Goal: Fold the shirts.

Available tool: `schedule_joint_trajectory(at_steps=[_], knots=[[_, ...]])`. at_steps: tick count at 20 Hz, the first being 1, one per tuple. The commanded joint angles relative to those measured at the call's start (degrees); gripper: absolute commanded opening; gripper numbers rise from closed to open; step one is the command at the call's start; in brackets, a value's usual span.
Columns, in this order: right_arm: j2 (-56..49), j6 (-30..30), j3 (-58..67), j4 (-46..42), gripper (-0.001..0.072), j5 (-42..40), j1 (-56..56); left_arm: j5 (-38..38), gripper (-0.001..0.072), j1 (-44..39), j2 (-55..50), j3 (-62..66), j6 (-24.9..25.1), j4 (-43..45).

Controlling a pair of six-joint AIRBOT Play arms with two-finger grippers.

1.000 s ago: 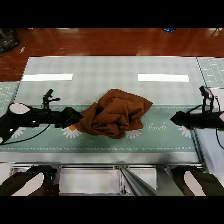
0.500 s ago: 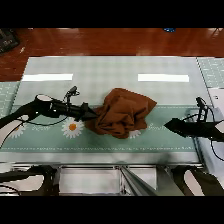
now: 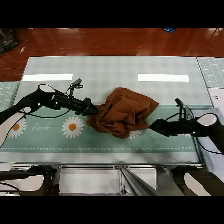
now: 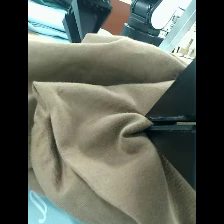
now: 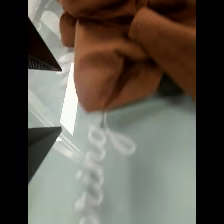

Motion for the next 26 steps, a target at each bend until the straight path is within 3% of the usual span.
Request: schedule_joint_trajectory(at_steps=[1, 4, 5, 6, 7, 9, 11, 14, 18, 21, 24, 26], knots=[[-6.6, 1.42, 1.7, 4.31, 0.0407, -8.07, 9.42, -0.52, 0.0017, -0.07, -0.09, 0.48, -0.15, 0.44], [-13.09, 2.14, 4.79, 7.15, 0.0384, -12.02, 14.12, -0.52, 0.0017, -0.09, -0.07, 0.48, -0.17, 0.42], [-14.67, 1.92, 6.16, 7.96, 0.0264, -12.68, 15.39, -0.61, 0.0017, -0.07, -0.07, 0.48, -0.2, 0.2], [-15.54, 0.28, 8.37, 8.02, 0.0096, -12.22, 16.35, -1.53, 0.0017, 0.22, -0.07, 0.68, -0.11, -0.9], [-15.37, -1.55, 10.97, 7.76, 0.0026, -11.17, 16.37, -3.52, 0.0017, 1.05, 0.04, 1.6, 0.04, -1.25], [-13.42, -1.22, 19.34, 3.26, 0.0026, -7.87, 14.25, -8.02, 0.0016, 4.28, 1.99, 5.09, 0.48, -1.31], [-10.88, 3.32, 30.95, -5.95, 0.0025, -3.61, 11.04, -8.94, 0.0016, 9.11, 6.97, 10.67, -0.61, -1.33], [-8.0, 7.26, 52.09, -17.53, 0.0025, 2.78, 6.73, -3.69, 0.0016, 16.17, 16.57, 21.2, -4.13, -1.33], [-7.21, 6.88, 81.53, -21.27, 0.0025, 14.73, 5.18, 0.15, 0.0016, 22.34, 27.89, 37.53, -6.14, 0.22], [-3.65, 5.73, 93.94, -22.51, 0.0025, 18.93, 5.14, 0.46, 0.0016, 23.61, 35.6, 46.18, -8.68, 12.15], [4.46, 5.97, 94.23, -29.16, 0.0025, 20.7, 5.14, -0.39, 0.0016, 23.61, 44.0, 48.22, -11.91, 26.16], [9.31, 6.93, 92.37, -33.44, 0.0025, 23.61, 5.14, -5.22, 0.0016, 23.58, 48.15, 48.17, -15.5, 32.54]])
